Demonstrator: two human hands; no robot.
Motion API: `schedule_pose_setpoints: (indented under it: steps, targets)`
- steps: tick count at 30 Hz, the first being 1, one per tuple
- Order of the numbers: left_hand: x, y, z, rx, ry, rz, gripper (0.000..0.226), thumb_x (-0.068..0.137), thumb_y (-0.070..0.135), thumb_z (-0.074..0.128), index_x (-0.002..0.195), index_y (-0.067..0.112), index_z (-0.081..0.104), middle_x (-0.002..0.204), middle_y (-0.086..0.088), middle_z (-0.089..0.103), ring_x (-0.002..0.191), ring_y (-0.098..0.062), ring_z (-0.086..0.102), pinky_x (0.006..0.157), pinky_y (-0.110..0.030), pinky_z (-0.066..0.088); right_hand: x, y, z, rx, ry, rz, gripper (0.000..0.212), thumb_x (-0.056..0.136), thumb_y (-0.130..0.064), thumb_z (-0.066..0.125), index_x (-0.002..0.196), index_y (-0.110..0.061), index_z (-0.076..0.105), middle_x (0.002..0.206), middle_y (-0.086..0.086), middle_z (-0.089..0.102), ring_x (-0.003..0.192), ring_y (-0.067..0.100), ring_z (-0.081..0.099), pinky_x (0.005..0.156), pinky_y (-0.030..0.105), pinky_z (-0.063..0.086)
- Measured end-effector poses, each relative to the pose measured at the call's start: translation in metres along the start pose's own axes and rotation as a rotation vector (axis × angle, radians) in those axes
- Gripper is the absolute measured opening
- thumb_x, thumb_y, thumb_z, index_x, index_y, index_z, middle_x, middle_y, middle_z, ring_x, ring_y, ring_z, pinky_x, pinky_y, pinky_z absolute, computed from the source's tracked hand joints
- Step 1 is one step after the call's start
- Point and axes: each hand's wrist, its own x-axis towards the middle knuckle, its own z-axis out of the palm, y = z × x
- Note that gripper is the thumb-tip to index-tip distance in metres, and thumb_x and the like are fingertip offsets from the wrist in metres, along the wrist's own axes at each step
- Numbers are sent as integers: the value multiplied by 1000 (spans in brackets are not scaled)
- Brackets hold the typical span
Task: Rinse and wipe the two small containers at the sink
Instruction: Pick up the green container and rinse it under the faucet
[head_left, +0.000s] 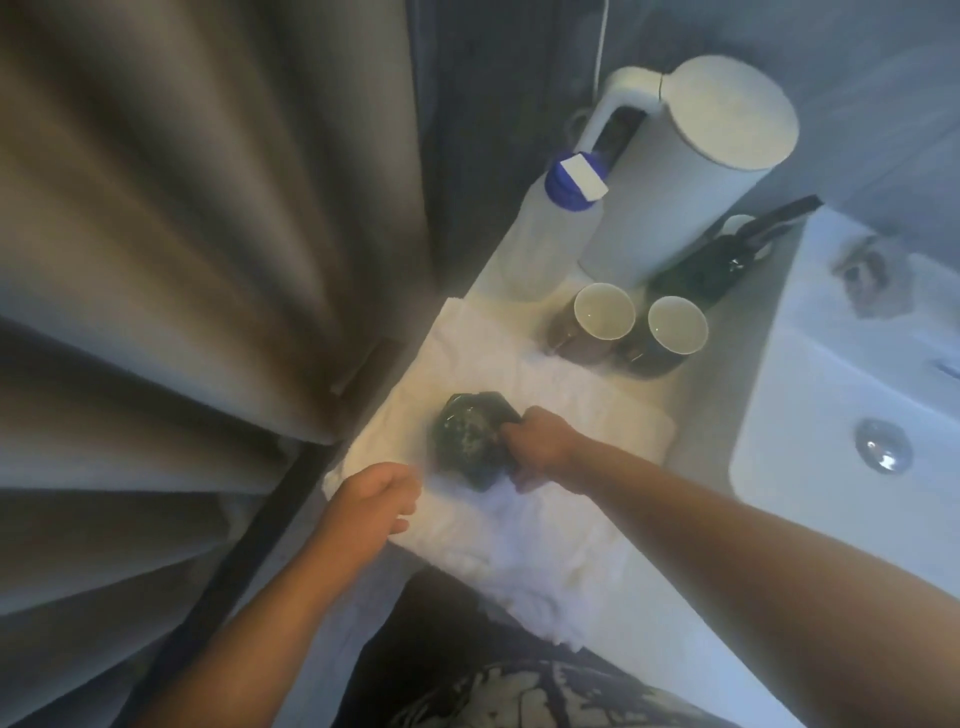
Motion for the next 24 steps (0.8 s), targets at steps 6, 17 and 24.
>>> schedule_pose_setpoints:
  steps: [6, 17, 24]
  targets:
    - [-10, 18, 38, -103, -175, -13, 33, 104, 26, 48, 126, 6, 61, 124, -21, 65, 114, -38, 64, 85, -49, 59, -66, 44, -15, 192, -104, -46, 32, 88, -12, 44, 85, 12, 65, 64, 17, 61, 57, 28, 62, 53, 29, 55]
    - [-95, 34, 182, 8, -419, 212, 41, 73, 39, 66, 94, 3, 64, 96, -23, 63, 85, -35, 64, 73, -54, 55, -180, 206, -58, 711, 191, -192, 47, 80, -49, 47, 105, -9, 51, 84, 9, 61, 69, 21, 59, 58, 35, 53]
    - [-166, 3, 301, 120, -612, 169, 69, 62, 48, 67, 107, -3, 61, 84, -20, 69, 65, -31, 65, 56, -39, 56, -234, 328, -66, 939, 405, -155, 69, 71, -69, 41, 98, -6, 52, 69, 6, 57, 48, 18, 52, 42, 27, 39]
